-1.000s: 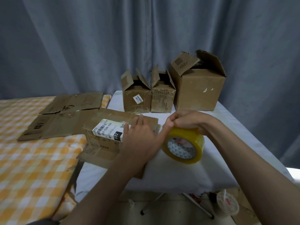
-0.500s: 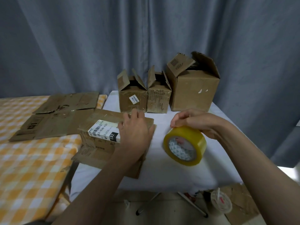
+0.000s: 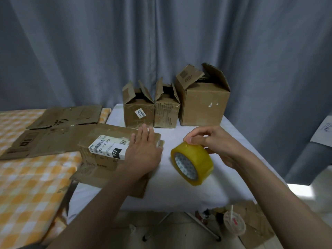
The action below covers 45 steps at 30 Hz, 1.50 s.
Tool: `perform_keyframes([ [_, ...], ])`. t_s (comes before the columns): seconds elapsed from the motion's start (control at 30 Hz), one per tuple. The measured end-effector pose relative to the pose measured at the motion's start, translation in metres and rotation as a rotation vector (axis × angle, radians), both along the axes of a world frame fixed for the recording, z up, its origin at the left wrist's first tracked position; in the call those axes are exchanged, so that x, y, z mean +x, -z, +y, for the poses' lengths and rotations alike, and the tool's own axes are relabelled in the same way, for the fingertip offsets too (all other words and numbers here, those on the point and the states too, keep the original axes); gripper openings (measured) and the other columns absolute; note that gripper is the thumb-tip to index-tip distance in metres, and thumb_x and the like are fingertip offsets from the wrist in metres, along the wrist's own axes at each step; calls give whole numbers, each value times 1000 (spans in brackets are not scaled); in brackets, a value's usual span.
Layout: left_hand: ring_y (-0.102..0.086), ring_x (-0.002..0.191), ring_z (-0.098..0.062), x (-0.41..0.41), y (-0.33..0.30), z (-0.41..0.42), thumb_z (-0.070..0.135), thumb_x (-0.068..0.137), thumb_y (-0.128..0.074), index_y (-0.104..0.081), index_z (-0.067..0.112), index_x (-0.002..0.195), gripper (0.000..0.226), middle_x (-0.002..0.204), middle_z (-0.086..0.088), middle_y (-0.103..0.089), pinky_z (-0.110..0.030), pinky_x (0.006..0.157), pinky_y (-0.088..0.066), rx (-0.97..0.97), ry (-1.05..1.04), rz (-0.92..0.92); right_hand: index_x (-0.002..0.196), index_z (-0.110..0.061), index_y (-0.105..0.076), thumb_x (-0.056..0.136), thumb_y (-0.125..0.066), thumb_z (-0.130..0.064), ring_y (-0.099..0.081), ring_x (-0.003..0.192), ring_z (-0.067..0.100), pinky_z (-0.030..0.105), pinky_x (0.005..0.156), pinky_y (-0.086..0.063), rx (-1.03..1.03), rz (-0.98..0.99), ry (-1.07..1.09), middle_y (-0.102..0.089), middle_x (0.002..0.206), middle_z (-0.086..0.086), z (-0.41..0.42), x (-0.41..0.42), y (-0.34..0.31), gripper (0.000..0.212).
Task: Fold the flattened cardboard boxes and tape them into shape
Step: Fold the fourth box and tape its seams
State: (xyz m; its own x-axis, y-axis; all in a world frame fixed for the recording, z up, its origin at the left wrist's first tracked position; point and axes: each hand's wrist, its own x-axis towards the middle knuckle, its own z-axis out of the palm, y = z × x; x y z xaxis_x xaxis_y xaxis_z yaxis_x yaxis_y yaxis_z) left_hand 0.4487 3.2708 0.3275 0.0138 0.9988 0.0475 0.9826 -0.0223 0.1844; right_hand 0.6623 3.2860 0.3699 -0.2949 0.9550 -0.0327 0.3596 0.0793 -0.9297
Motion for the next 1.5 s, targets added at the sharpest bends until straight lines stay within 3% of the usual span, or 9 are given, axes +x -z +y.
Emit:
perform_keyframes([
  [0.07,-8,152,-25,0,-6,-4,50,104,-27,-27,11,155,64,163,-11,-16,-47,123,-1,98,71,-146,87,-17,-81,84,-77,-17,-68,73,5,18,63,-53,8,43,13,-77,93,1,-2,-2,2,5],
  [0.17,-55,121,-8,4,-16,-15,46,97,-54,-71,25,120,36,126,9,-66,-33,107,-37,286,225,-501,86,-16,-82,83,-79,-17,-69,72,8,18,62,-54,20,88,6,-77,90,6,-6,-5,3,5],
  [0.27,-63,88,0,10,-20,-19,36,84,-75,-80,32,89,8,88,17,-73,-25,78,-48,288,242,-641,88,-15,-82,84,-77,-14,-70,72,9,17,61,-54,33,97,-2,-78,88,5,-10,-9,3,6],
  [0.4,-64,66,-6,11,-16,-17,26,79,-81,-80,26,75,4,70,11,-71,-32,65,-52,338,101,-719,100,-22,-80,85,-78,-19,-69,81,9,19,65,-54,19,62,19,-77,93,-5,-17,-17,3,16],
  [0.53,-61,69,-4,12,-14,-15,29,82,-77,-77,24,72,12,73,12,-67,-36,68,-51,415,19,-645,140,-44,-47,85,-78,-30,-62,79,6,18,68,-49,-89,-92,-22,-62,90,-4,-23,-22,5,65],
  [0.8,-59,73,-11,17,-29,-26,25,82,-76,-75,24,70,12,75,9,-63,-41,73,-47,600,59,-607,104,-39,-62,91,-71,-23,-48,74,18,34,67,-38,78,-36,10,-49,79,4,-26,-26,4,22],
  [1.13,-60,77,-6,3,-39,-26,39,81,-76,-77,30,75,11,81,15,-64,-43,78,-50,569,-14,-607,103,-35,-55,97,-62,-33,-51,76,16,32,69,-42,143,-46,-111,-54,81,3,-29,-21,1,9],
  [1.4,-44,116,-13,-1,-26,-23,48,97,-53,-72,39,113,27,126,15,-58,-36,95,-33,405,82,-209,105,-42,-49,96,-63,-31,-53,75,24,31,69,-46,272,-124,-119,-61,88,11,-29,-26,5,20],
  [1.5,-40,130,-18,-4,-20,-24,48,95,-56,-54,31,140,48,143,6,-50,-37,105,-32,372,117,-141,112,-42,-40,93,-67,-22,-48,61,10,27,60,-42,329,-214,-118,-59,82,12,-24,-27,11,39],
])
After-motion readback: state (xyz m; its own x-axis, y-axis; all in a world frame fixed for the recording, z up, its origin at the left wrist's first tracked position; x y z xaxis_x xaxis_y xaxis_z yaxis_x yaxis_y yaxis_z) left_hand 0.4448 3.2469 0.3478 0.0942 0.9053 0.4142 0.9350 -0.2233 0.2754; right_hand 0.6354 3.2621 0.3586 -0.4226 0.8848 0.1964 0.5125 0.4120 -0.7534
